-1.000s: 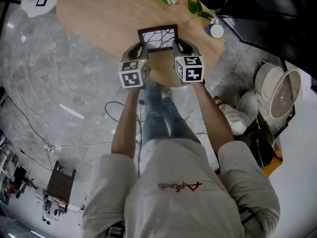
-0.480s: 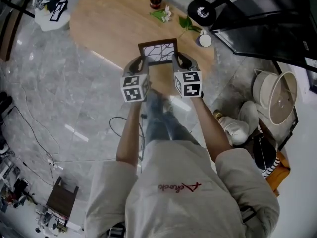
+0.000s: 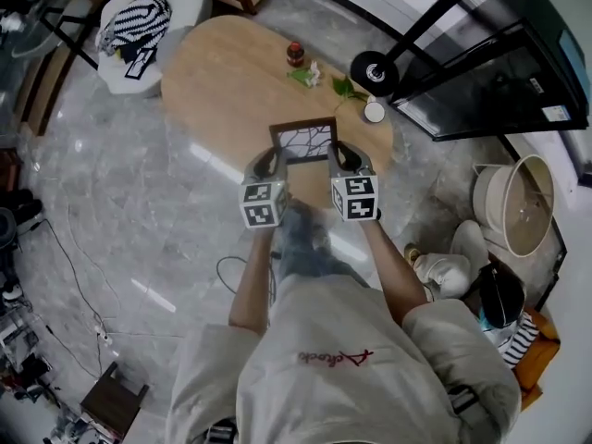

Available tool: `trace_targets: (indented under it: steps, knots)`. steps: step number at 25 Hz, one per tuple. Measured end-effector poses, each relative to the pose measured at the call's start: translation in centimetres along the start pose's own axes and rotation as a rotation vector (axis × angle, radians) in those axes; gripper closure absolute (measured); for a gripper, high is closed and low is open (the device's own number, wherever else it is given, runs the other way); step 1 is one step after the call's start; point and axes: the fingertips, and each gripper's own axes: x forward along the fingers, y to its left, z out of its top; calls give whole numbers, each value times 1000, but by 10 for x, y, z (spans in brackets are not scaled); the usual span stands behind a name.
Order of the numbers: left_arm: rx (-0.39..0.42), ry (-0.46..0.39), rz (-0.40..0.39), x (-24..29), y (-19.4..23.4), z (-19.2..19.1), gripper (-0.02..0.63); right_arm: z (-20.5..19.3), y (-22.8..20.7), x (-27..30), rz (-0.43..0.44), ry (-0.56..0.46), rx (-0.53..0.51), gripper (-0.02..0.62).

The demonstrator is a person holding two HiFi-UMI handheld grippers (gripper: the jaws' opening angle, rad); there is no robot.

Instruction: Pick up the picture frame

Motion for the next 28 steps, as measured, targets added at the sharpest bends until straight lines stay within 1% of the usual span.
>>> trace_targets:
  steps: [5, 18, 28]
  knots:
    - [22, -49, -4, -31, -25, 21, 529, 20, 3, -39, -3, -51, -12, 518]
    - [85, -153, -3, -114, -78, 58, 529, 59, 22, -136, -13, -176, -46, 518]
    - [128, -252, 21, -177, -117, 73, 529, 79, 38, -208, 7, -286, -100, 517]
